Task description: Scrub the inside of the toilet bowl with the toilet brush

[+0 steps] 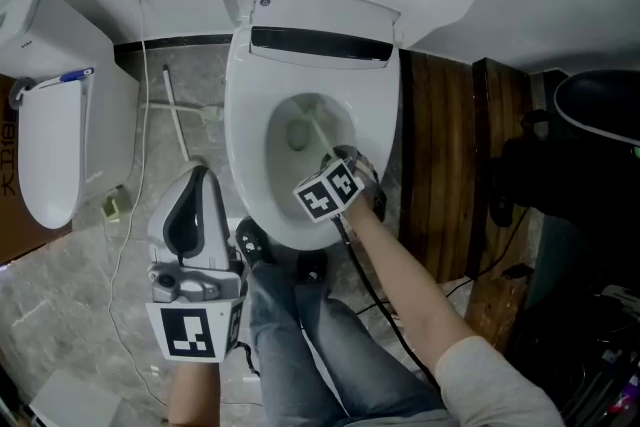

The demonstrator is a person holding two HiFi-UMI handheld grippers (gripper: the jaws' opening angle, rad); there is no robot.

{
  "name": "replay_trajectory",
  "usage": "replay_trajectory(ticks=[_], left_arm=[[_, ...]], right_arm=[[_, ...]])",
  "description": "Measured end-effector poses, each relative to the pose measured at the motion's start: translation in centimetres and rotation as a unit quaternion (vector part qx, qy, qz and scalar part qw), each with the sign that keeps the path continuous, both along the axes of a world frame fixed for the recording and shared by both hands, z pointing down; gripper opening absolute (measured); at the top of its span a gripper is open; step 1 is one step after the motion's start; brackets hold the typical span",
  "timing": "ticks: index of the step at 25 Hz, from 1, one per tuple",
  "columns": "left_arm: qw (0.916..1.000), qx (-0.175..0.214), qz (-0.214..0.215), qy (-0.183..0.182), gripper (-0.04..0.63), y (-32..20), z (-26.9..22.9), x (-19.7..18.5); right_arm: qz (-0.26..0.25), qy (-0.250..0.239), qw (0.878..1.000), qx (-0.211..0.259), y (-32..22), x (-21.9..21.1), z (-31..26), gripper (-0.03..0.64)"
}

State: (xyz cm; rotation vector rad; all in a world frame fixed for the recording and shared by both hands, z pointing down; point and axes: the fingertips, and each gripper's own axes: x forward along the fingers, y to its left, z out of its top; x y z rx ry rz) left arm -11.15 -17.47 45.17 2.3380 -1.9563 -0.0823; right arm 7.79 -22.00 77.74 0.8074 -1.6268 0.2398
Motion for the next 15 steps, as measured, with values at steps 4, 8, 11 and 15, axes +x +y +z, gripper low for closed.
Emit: replay_trajectory(ticks=[4, 8, 11, 15], left_arm=[[0.9999, -0.012, -0.002, -0.008, 0.003, 0.0, 0.4, 0.4], [1.0000, -0.009, 0.004, -0.003, 0.003, -0.1, 0.1, 1.2], [0.9997, -0.016, 0.003, -0.016, 0.003, 0.2, 0.4, 1.5], [0.9999, -0.014, 0.005, -0.008, 0.005, 0.4, 0.2, 2.0]], right_arm=[[0.012, 0.016, 1.000, 0.002, 0.1, 1.6, -0.1, 0.075], [0.021, 0.031, 0.999, -0.003, 0.3, 3.0, -0.3, 0.075], [0.029, 0.037, 0.999, -0.013, 0.9, 3.8, -0.3, 0.075], [0.042, 0.040, 0.998, -0.036, 2.2, 4.7, 0.0, 0.075]])
